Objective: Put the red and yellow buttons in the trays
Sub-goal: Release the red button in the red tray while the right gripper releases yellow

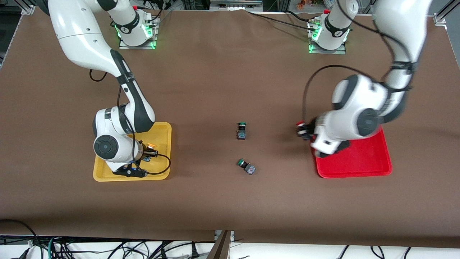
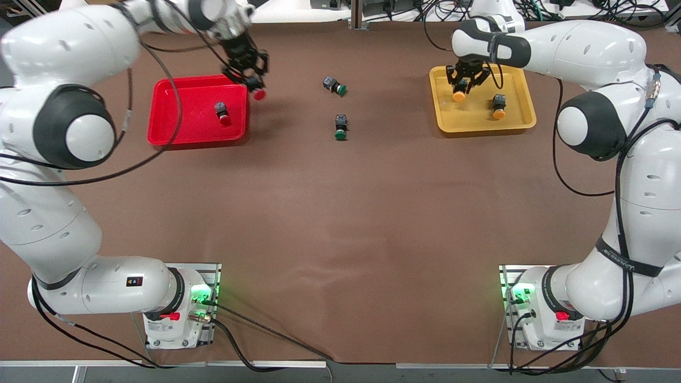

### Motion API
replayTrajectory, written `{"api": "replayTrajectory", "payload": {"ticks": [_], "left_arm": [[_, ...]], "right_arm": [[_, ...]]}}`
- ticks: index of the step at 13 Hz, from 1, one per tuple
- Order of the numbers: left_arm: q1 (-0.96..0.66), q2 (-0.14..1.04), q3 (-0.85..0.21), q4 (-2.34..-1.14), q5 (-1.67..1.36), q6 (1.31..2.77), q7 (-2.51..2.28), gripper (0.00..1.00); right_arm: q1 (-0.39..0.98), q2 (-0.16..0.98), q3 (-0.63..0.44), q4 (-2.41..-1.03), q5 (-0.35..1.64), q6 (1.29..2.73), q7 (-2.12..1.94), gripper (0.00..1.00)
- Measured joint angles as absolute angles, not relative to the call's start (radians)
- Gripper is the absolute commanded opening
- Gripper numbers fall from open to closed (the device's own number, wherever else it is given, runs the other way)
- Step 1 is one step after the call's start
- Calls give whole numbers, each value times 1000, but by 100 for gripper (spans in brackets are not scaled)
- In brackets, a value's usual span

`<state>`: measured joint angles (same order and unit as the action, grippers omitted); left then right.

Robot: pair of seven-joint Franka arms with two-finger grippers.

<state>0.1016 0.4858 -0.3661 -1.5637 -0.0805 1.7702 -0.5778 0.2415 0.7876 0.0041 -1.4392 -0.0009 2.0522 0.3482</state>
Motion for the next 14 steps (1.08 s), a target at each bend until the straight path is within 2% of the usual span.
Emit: {"api": "replayTrajectory", "payload": {"ticks": [3, 5, 6, 7, 8, 11, 14], "left_arm": [[274, 516, -355, -1552, -48, 1749, -268, 8], [324, 594, -354, -1560, 43, 1862, -181, 10], [324, 641, -356, -1567, 86, 1945, -171, 20], [320, 681, -360, -1575, 123, 2015, -171, 55], [313, 712, -362, -1580, 149, 2059, -171, 100], [306, 732, -364, -1583, 162, 2074, -169, 100], [308, 693, -370, -1569, 162, 2034, -168, 100]], "right_arm": [[234, 754, -3, -1426, -1, 2010, 334, 100], [207, 665, -6, -1408, -2, 1907, 288, 100], [193, 604, -8, -1396, -2, 1837, 256, 100], [185, 545, -17, -1380, -2, 1757, 229, 100], [182, 487, -34, -1361, -2, 1662, 197, 100], [179, 381, -100, -1275, -2, 1404, 68, 100], [177, 306, -129, -1246, -2, 1307, 54, 100]]}}
